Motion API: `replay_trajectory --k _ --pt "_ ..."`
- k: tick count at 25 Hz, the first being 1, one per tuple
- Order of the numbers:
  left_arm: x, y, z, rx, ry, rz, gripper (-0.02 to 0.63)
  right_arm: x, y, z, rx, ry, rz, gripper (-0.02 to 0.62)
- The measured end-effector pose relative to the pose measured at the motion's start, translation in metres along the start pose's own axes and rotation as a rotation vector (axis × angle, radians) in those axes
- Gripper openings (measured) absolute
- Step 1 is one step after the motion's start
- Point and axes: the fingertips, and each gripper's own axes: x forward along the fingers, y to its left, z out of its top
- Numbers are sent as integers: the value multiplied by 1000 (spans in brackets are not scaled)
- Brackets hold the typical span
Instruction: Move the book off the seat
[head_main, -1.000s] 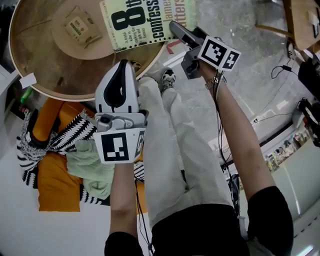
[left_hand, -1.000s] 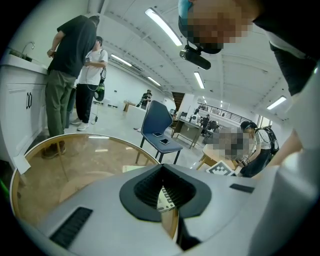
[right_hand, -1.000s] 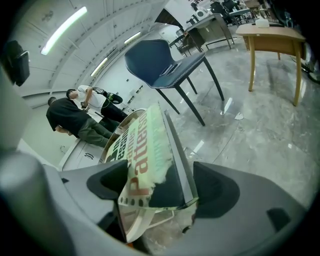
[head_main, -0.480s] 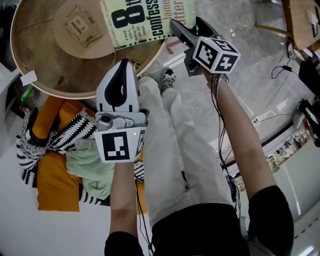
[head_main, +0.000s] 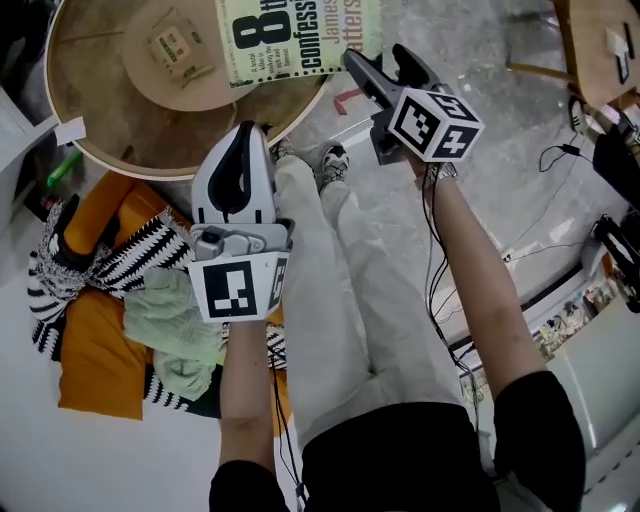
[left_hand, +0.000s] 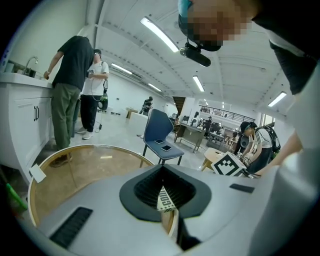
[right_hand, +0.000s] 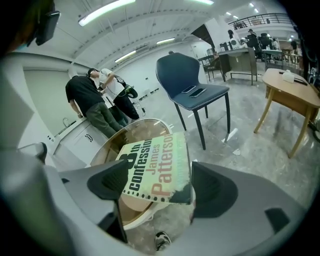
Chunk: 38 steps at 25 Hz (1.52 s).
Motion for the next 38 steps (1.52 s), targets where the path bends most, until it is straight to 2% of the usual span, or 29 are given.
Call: replay_trajectory --k 4,13,14,16,18,22,24,31,38 --pt "-22 -13 10 -2 -21 29 9 -25 8 4 12 -3 20 383" --pt "-66 -55 41 -12 -72 76 9 -108 55 42 60 -108 139 360" --pt "-70 -60 48 -18 -84 76 9 -119 59 48 62 -124 146 334" --pt "-76 -70 61 -31 -109 71 9 -141 66 64 62 -168 147 238" --pt "-80 -81 74 -27 -126 65 9 -164 72 78 59 -207 149 182" --pt "-93 -104 103 -19 -149 59 9 -207 89 93 58 -226 144 50" --pt "-99 -115 120 -10 -169 55 9 -226 103 99 47 -234 161 23" --pt "-128 -157 167 10 -219 49 9 -294 168 118 -22 -258 300 15" --pt "-162 -205 216 79 -254 19 9 -371 211 162 -74 -372 373 15"
